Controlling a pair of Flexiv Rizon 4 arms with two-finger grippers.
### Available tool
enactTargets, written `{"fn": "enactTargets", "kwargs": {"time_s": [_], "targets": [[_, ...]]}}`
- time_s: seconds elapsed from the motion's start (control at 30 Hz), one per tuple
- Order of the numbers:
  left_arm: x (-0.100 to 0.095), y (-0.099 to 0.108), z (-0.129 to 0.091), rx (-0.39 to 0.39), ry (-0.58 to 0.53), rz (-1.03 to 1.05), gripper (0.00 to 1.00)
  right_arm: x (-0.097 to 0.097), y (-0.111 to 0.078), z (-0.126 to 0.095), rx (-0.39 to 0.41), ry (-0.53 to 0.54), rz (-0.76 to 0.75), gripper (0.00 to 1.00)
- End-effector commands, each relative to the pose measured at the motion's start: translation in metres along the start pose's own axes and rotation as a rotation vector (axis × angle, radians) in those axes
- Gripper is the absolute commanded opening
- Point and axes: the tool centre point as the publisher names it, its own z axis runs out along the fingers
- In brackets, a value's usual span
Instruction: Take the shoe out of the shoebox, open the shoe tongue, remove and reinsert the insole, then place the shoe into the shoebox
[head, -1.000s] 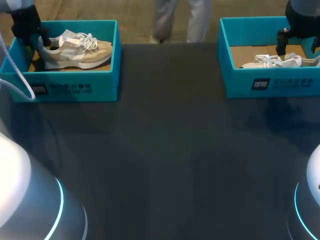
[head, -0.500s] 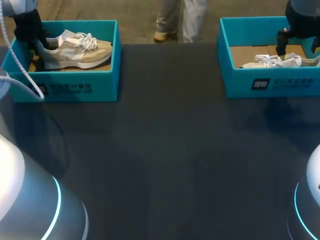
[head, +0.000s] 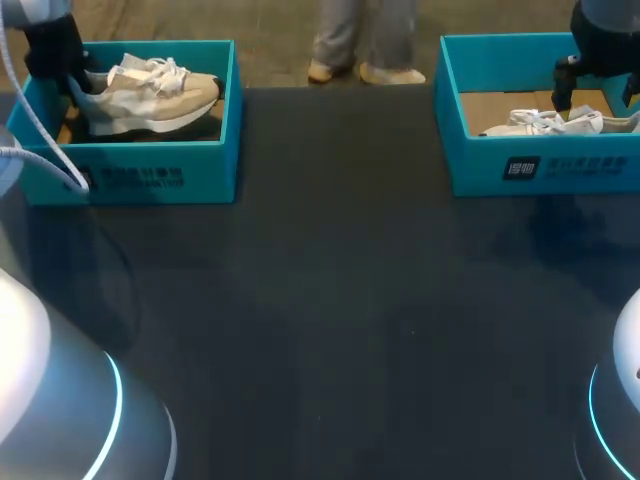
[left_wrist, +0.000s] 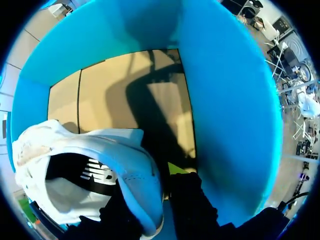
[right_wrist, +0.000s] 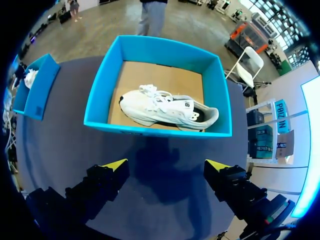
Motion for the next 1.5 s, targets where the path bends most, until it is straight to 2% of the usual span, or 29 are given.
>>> {"fn": "enactTargets", "kwargs": {"time_s": [0.03,0.23,0.53,0.8,1.23,1.33,1.5], "targets": [[0.003,0.003,-0.019,0.058,-0.009,-0.010,0.00,0.000,-0.001,0.000,-0.002,-0.001,0.001,1.00],[-0.001,-0.002,-0.053,0.057,0.021,-0.029,0.00,0.000,-0.001,0.000,-0.002,-0.001,0.001,1.00],[-0.012,-0.013,-0.106,0.003,0.054,-0.032,0.00,0.000,-0.001,0.000,-0.002,-0.001,0.001,1.00],[-0.011,-0.028,-0.150,-0.008,0.056,-0.094,0.00,0.000,-0.001,0.000,-0.002,-0.001,0.001,1.00],[-0.003,-0.055,-0.203,-0.117,0.060,-0.125,0.00,0.000,-0.001,0.000,-0.002,-0.001,0.001,1.00],[0.001,-0.059,-0.210,-0.143,0.069,-0.132,0.00,0.000,-0.001,0.000,-0.002,-0.001,0.001,1.00],[0.001,-0.059,-0.210,-0.143,0.069,-0.132,0.00,0.000,-0.001,0.000,-0.002,-0.001,0.001,1.00]]}}
